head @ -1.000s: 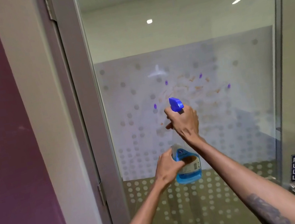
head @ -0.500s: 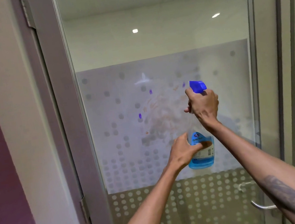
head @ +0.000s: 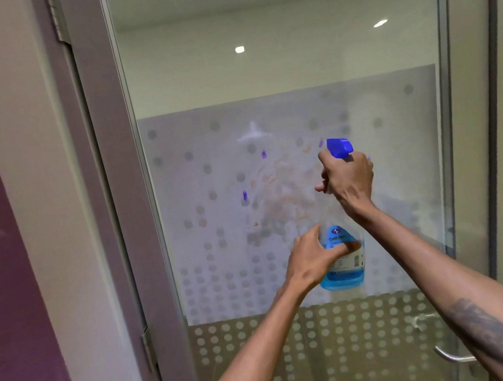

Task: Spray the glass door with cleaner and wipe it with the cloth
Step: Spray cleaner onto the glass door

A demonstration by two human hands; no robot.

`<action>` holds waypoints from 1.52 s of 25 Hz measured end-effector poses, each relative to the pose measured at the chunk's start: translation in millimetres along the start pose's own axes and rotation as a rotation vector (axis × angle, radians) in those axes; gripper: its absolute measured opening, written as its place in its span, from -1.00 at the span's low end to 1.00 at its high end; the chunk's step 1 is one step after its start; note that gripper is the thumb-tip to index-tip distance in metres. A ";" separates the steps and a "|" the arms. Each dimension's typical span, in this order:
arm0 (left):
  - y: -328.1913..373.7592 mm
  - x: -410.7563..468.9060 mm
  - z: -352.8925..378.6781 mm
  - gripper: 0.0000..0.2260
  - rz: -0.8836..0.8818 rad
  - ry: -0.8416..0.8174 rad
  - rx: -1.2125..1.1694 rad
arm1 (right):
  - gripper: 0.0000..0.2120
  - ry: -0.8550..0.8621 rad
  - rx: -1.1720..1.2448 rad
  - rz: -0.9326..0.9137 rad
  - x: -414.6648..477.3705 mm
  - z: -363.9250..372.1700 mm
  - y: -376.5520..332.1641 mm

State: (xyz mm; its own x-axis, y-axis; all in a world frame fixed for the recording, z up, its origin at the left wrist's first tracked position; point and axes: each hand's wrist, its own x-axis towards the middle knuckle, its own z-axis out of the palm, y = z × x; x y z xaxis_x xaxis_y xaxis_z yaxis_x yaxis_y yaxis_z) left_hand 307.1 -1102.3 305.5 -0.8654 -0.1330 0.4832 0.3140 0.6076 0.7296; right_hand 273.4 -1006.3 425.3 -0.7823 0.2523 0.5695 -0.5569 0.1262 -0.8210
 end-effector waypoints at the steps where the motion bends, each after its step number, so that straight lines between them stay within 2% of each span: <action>1: -4.6 -2.3 -4.8 -0.52 0.005 0.036 0.003 | -0.65 -0.050 0.023 -0.034 -4.8 6.9 -2.8; 3: -15.5 -9.1 -14.3 -0.58 0.008 0.073 -0.016 | -0.71 -0.130 0.020 -0.094 -15.0 21.9 -7.0; 7: -36.6 -24.0 -27.3 -0.52 -0.023 0.075 -0.029 | -0.70 -0.162 0.005 -0.096 -32.6 44.7 1.0; 10: -62.0 -37.6 -23.6 -0.63 -0.066 0.036 -0.029 | -0.70 -0.186 -0.023 -0.092 -54.9 51.2 23.7; 14: -97.5 -73.4 9.3 -0.68 -0.161 -0.054 -0.079 | -0.68 -0.204 -0.122 -0.007 -88.8 43.1 69.8; 18: -106.9 -99.9 48.4 -0.71 -0.195 -0.137 -0.098 | -0.64 -0.146 -0.161 0.135 -108.9 13.9 108.2; 24: -70.2 -88.6 75.8 -0.69 -0.107 -0.211 -0.018 | -0.68 0.051 -0.021 0.242 -88.4 -39.2 107.7; 29: -32.0 -66.8 76.6 -0.61 -0.009 -0.183 0.018 | -0.59 0.116 0.010 0.170 -60.5 -61.5 79.2; 33: -16.9 -66.3 83.8 -0.63 0.034 -0.165 0.032 | -0.66 0.061 0.052 0.171 -58.0 -81.2 67.5; 36: -2.2 -66.8 102.5 -0.68 0.038 -0.193 0.043 | -0.63 0.006 0.045 0.195 -56.0 -113.5 68.5; 38: 18.8 -67.0 123.3 -0.60 0.046 -0.190 0.051 | -0.67 -0.006 -0.005 0.195 -48.4 -148.3 70.2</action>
State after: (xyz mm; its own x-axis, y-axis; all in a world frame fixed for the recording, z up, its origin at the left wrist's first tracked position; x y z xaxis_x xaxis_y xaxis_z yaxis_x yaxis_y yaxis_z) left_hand 322.9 -985.5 227.2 -0.9102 0.0433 0.4119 0.3389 0.6495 0.6807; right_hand 313.5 -867.4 333.9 -0.8768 0.2669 0.4000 -0.3933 0.0803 -0.9159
